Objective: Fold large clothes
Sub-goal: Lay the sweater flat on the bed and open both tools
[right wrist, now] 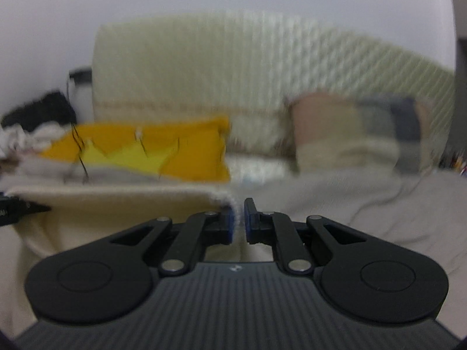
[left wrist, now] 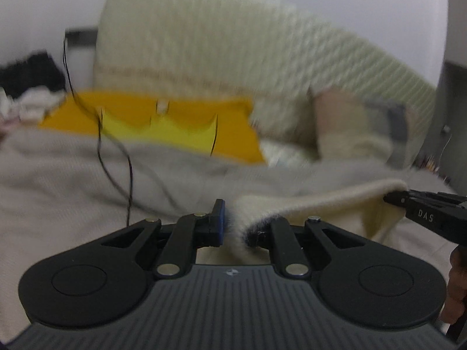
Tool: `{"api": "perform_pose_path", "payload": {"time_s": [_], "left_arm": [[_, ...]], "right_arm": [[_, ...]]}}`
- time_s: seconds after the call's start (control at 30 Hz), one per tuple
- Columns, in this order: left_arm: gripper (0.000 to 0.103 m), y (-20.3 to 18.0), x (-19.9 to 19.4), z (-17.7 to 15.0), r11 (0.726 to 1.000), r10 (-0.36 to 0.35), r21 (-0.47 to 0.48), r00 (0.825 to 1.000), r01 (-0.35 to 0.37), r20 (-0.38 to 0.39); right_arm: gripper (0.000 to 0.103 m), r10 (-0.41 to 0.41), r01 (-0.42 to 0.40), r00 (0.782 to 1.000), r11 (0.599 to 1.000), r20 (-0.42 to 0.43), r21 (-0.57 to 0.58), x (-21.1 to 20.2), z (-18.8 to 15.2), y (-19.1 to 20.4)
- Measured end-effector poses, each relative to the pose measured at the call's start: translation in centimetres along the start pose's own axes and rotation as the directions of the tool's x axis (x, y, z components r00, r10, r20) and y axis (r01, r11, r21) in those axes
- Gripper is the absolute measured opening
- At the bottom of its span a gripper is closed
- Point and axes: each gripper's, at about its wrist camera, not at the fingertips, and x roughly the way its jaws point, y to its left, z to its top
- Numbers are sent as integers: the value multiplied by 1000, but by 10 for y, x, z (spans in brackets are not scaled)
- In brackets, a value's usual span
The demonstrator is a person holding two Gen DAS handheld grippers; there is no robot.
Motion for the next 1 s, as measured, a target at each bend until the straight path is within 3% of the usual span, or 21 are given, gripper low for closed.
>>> {"api": "perform_pose_path", "payload": {"time_s": [0.2,0.3,0.43,0.53,0.57,0.63,0.67,0.77,1.0], "left_arm": [[15,27,106,-51,1000,7,-18,992,-9,-125],[15,30,134,-63,999,19,-23,982,-24,-189],[15,38,134,-66,1000,14,-23,974,-20,-228],[16,34,129,-61,1000,23,1,975,-23,-223],[22,29,116,-58,1000,27,20,977,-23,-213],[37,23,104,-54,999,40,37,976,-32,-215],[46,22,98,-51,999,41,35,974,-34,-221],[55,15,66,-42,999,37,45,981,-29,-190],[56,-11,-26,-30,996,33,82,992,-23,-123]], "right_arm": [[10,19,-17,991,1000,-129,17,66,-54,4],[10,22,-13,981,999,-190,48,87,-67,1],[13,21,-12,978,999,-207,41,96,-72,4],[14,25,-15,979,999,-203,49,93,-68,3],[18,21,-10,980,998,-199,58,95,-69,2],[45,-6,24,979,996,-201,85,89,-67,-1],[50,1,21,979,994,-205,106,86,-66,-4],[49,36,-10,978,992,-205,126,68,-62,-9],[49,93,-75,986,988,-137,134,-21,-50,-2]]}}
